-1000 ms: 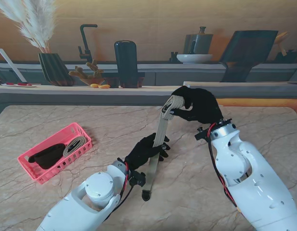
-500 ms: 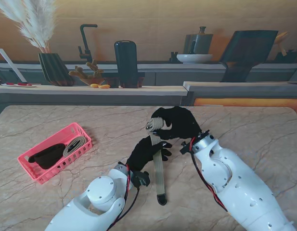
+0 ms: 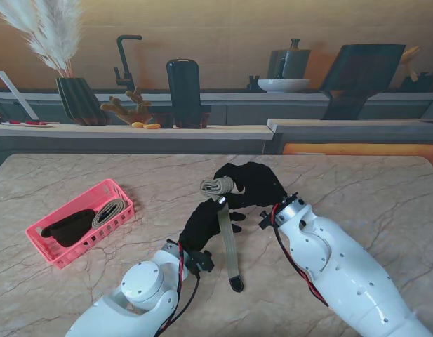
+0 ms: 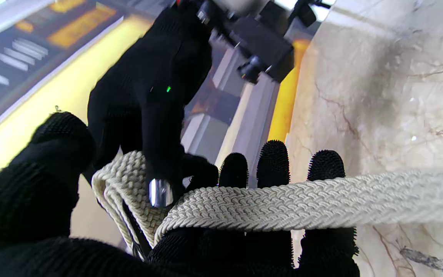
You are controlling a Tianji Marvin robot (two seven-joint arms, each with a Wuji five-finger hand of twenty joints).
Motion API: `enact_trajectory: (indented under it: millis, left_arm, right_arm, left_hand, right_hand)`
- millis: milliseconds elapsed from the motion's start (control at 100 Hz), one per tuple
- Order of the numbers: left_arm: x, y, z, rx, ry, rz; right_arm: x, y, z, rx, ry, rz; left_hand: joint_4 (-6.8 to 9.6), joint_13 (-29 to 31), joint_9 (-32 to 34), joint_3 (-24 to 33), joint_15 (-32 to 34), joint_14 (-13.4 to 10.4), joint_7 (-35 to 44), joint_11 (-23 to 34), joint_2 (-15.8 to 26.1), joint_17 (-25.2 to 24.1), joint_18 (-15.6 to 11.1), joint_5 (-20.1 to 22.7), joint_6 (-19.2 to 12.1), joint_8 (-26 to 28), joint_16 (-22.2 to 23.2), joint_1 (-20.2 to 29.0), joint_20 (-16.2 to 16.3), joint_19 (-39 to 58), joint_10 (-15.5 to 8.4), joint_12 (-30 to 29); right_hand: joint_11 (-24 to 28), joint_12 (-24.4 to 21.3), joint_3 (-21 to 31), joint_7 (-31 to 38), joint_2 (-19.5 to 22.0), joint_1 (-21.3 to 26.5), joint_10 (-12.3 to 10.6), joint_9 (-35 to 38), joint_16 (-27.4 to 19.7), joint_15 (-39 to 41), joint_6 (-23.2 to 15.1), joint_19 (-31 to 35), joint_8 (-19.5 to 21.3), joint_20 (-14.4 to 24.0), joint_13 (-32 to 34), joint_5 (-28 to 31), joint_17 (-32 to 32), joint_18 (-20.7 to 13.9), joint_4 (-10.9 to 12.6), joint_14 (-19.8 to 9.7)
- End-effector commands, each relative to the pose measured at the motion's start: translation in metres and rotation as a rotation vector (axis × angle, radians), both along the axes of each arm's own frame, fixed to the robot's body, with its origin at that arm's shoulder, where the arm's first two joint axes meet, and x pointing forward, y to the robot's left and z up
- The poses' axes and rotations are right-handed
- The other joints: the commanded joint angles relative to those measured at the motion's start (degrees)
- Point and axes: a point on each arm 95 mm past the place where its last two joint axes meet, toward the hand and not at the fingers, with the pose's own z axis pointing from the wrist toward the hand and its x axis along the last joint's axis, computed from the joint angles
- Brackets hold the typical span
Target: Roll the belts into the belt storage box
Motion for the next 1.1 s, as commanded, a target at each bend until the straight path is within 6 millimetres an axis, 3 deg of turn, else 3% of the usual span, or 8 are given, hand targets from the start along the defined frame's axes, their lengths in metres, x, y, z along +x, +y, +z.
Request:
enact_trajectory:
  millis: [0,230,380,530,650,820,890,1090]
  left_arm:
    - [0.003,-0.005,0.016,-0.056,-0.008,0.021]
    - [0.005,-0.006,0.022,-0.108,0.024,0.072]
    - [0.005,-0.006,0.026,-0.131,0.040,0.101]
    - [0.006,-0.004,0.027,-0.124,0.043,0.110]
    - [0.006,-0.003,0.027,-0.096,0.044,0.126]
    - [0.007,-0.002,0.026,-0.046,0.056,0.144]
    - [0.008,-0.002,0.024,-0.018,0.054,0.140]
    - [0.011,-0.002,0.013,0.114,-0.006,0.086]
  right_arm:
    - [-0.011,0.004,-0.020,-0.027,0.028,0.034]
    - [-0.019,0.011,-0.033,-0.070,0.040,0.088]
    - [-0.022,0.011,-0.038,-0.101,0.053,0.104]
    - [-0.027,0.006,-0.038,-0.126,0.056,0.103]
    - [-0.032,0.001,-0.034,-0.139,0.032,0.095]
    - [-0.041,-0.011,-0.020,-0.130,-0.030,0.075]
    - [-0.046,-0.018,-0.009,-0.121,-0.077,0.055]
    - [-0.053,-0.037,0.024,-0.110,-0.136,0.005]
  left_hand:
    - [-2.17,-0.33,-1.14,-0.56,-0.20,-1.83,-2.75,-0.91,-1.37,-0.14,1.15,-4.07,-11.05,-0.42,-0.13,-2.74,0.23,-0.02,-1.49,-0.60]
    - [-2.36,0.83,-0.60,-0.13,0.79,-2.08,-2.24,0.15,-1.38,1.03,0.03,-5.04,-11.15,-0.27,0.53,-2.74,0.94,0.92,-1.87,0.05]
    - [-1.57,2.80,0.90,2.89,2.96,-2.51,0.08,2.22,-1.64,2.58,-1.84,-5.26,-11.03,0.58,1.62,0.98,1.63,2.41,-2.09,1.22]
    - [-0.03,5.14,2.68,3.97,5.85,-3.24,3.54,4.79,0.59,4.99,-3.98,-4.98,-11.19,1.59,2.67,11.39,2.13,4.61,-2.98,2.53]
    - [1.66,8.43,5.79,3.52,10.41,-3.91,9.03,8.11,8.92,8.16,-5.53,-2.90,-11.87,3.62,4.82,24.09,3.21,7.95,-3.60,4.06]
    - [-0.15,11.49,13.74,-0.53,18.23,-4.45,15.49,3.80,11.02,10.48,-5.30,-0.53,-13.71,7.02,10.46,42.12,7.06,13.23,-4.35,18.00]
    - [0.19,12.23,13.95,-1.24,20.62,-4.87,16.83,4.95,11.76,10.89,-5.02,-0.04,-14.08,7.99,12.91,44.80,8.94,15.10,-4.54,19.64]
    - [0.47,12.33,13.50,-1.17,22.48,-4.17,20.08,6.29,12.67,10.89,-4.27,0.74,-15.29,11.49,15.53,46.51,11.81,16.22,-4.11,20.24]
  right_hand:
    - [0.97,-0.61,5.73,13.85,5.38,2.90,-1.11,-0.67,-0.52,0.47,-11.69,1.56,3.87,-0.75,-1.14,9.75,-1.08,-1.09,4.37,-1.69]
    - [1.32,-0.65,6.55,12.55,0.38,-0.93,0.09,-4.23,-1.54,-1.21,-8.84,1.19,3.40,-1.29,-3.31,7.20,-2.47,-0.54,4.45,-1.05]
    - [2.10,-0.97,8.24,8.37,-4.85,-6.30,0.85,-7.44,-1.92,-2.13,-5.85,0.64,5.57,-1.35,-5.26,5.96,-3.52,-0.24,3.82,-0.76]
    - [1.70,-0.73,7.29,1.44,-4.41,-8.67,1.78,-9.89,-2.12,-3.13,-2.71,-0.23,10.07,-1.05,-7.09,6.18,-4.55,-0.02,5.88,-0.57]
    - [1.65,-0.64,7.12,0.30,-3.47,-9.69,1.98,-10.57,-2.14,-3.22,-2.13,-0.43,10.82,-0.97,-7.45,5.94,-4.86,0.00,6.57,-0.56]
    - [1.34,-0.41,6.12,-2.66,-1.06,-12.21,1.51,-11.99,-2.11,-3.18,-3.09,-0.71,14.96,-0.19,-7.99,4.72,-5.53,0.00,8.41,-1.04]
    - [0.27,-0.37,5.35,-4.69,0.25,-13.52,1.27,-13.44,-2.65,-4.33,-3.59,-1.32,18.42,0.28,-8.35,2.71,-6.00,0.01,9.89,-1.32]
    - [-7.18,-2.97,2.11,-10.85,2.93,-15.07,2.68,-25.25,-7.05,-12.46,-4.37,-4.38,18.05,-0.20,-10.52,-12.19,-8.01,-0.12,10.10,-0.53]
